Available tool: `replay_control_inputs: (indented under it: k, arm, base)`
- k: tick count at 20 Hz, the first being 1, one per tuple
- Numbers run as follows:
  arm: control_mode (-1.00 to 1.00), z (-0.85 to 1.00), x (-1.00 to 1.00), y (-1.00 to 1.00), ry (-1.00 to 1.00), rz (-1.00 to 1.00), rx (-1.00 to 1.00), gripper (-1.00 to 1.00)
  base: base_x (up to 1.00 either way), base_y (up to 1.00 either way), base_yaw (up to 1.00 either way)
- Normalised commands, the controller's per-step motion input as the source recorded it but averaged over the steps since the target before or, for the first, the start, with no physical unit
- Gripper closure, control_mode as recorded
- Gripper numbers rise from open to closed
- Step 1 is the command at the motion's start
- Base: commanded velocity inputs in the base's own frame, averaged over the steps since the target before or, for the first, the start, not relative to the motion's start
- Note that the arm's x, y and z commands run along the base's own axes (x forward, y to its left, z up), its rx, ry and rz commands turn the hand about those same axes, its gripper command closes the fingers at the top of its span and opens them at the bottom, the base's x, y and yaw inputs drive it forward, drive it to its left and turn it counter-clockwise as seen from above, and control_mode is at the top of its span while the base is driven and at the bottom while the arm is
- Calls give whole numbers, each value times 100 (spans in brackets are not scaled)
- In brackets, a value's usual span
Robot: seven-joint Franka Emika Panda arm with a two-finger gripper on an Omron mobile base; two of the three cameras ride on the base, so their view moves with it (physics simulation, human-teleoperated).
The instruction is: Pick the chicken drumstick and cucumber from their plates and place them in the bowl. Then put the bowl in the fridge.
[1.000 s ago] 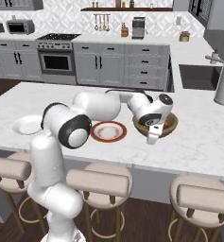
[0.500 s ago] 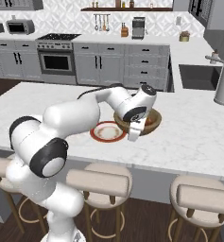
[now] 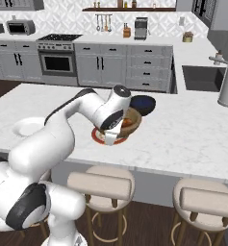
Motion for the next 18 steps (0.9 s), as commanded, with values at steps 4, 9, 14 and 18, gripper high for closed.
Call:
replay_control_inputs:
  k: [4,9,14,18]
  arm:
    - [-100,59,-55,38,-7,0,0,100]
    - [-100,43,-71,50,-16,0,-9,100]
    - [-100,32,-63,62,-19,-1,-40,100]
    - [-100,46,-33,15,-1,0,-14,100]
  base:
    - [0,0,0]
    - [0,0,0]
    - [0,0,0]
    - [0,0,0]
